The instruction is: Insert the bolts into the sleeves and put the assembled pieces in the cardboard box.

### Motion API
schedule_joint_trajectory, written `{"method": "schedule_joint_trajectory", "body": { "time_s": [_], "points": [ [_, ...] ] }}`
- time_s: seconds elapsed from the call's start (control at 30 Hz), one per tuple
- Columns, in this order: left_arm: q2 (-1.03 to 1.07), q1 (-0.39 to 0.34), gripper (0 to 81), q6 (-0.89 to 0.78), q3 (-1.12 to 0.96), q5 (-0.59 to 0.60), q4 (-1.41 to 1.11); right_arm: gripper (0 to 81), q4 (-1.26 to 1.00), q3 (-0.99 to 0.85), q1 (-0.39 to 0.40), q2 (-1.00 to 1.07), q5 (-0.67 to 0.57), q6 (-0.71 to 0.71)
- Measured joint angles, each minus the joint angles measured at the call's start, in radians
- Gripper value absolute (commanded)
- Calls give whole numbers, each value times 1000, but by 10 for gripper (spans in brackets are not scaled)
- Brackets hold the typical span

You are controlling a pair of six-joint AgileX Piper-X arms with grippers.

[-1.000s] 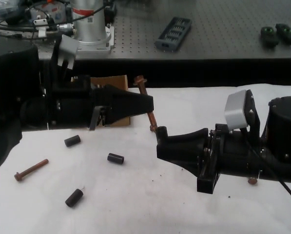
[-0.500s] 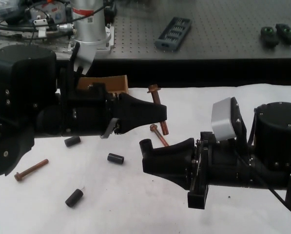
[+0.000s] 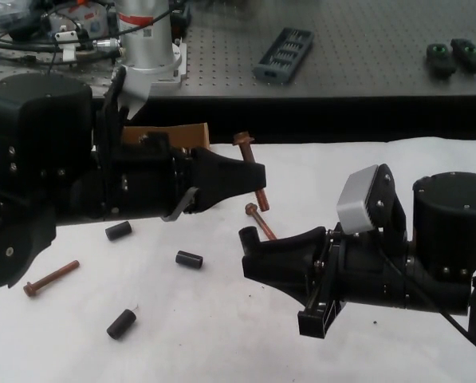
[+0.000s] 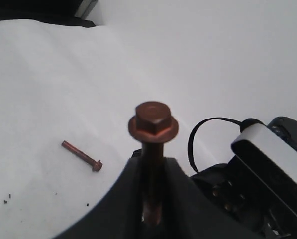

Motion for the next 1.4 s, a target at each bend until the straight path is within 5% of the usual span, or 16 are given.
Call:
{"method": "schedule_joint_trajectory", "body": {
  "time_s": [1.4],
  "points": [
    [-22,0,6,76,0,-63,157,37,5,0,-2,0,32,-2]
  ]
}}
